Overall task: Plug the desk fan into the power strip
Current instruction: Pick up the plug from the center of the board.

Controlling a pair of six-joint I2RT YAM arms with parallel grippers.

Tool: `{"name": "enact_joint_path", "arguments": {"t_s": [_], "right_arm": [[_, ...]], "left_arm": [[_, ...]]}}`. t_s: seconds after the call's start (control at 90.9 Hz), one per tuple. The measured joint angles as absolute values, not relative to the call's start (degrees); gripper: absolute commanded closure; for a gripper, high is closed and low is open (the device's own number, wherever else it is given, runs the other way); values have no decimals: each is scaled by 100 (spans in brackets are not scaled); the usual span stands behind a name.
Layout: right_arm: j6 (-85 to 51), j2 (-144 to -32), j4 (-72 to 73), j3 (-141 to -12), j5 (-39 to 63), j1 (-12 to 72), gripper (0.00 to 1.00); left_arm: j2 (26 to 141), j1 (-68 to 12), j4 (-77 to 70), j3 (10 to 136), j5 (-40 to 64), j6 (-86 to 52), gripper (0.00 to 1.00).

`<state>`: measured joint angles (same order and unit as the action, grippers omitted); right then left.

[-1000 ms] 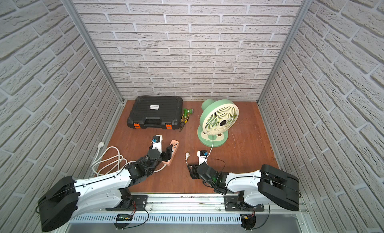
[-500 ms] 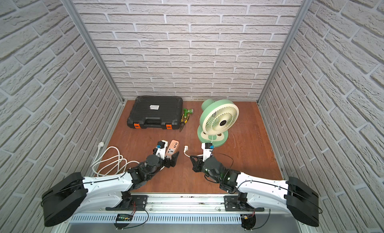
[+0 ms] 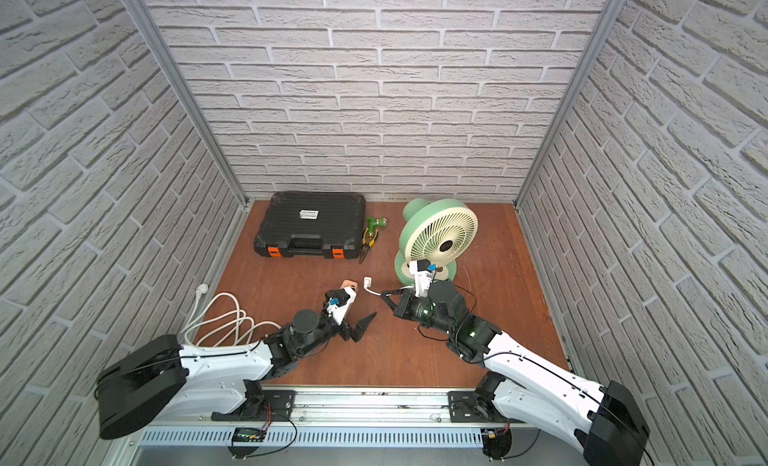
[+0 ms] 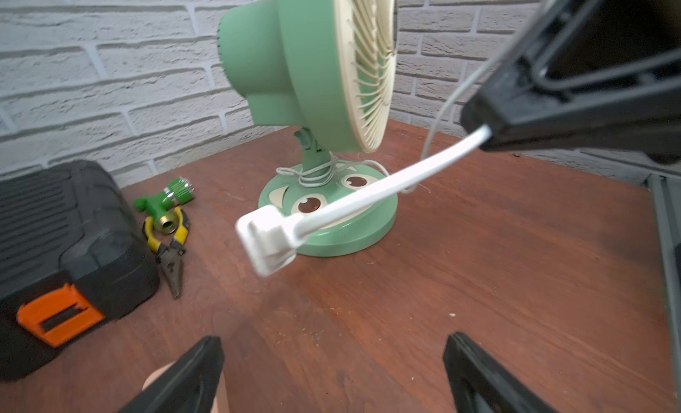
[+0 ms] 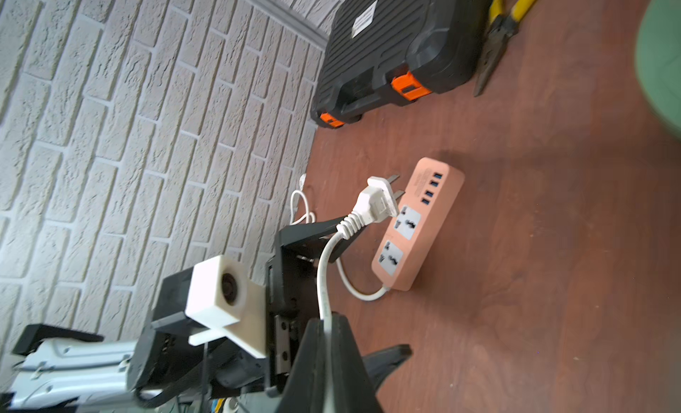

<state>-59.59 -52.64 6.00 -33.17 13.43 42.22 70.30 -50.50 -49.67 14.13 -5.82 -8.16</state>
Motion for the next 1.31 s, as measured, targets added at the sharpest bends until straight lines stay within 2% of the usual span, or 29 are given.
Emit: {"name": "enact_joint_path", "arguments": {"t_s": [0.264, 0.495, 0.726, 0.836, 1.023, 1.309], "right_arm": [[-5647, -5231, -753, -4324, 2200, 4056, 97], [-5546, -5253, -1435, -4410, 2696, 3828, 97], [-5527, -5422, -1671, -4484, 3096, 3809, 97], [-5533, -5422, -1678, -4484, 3212, 3767, 97], [-5629, -5415, -1664, -4477, 3395, 3614, 97], [-5826, -5393, -1559, -4431, 3656, 3354, 97]], "left_arm": [[7373, -5142, -5315, 1476, -272, -316, 2], [7006, -5172, -5450, 1293, -408, -104, 2], [7249, -5365, -5529, 1293, -322, 285, 3], [7258, -5374, -5572, 1293, -250, 390, 8], [7089, -5369, -5579, 1293, -45, 473, 27], [6967, -5356, -5559, 1295, 246, 491, 42]]}}
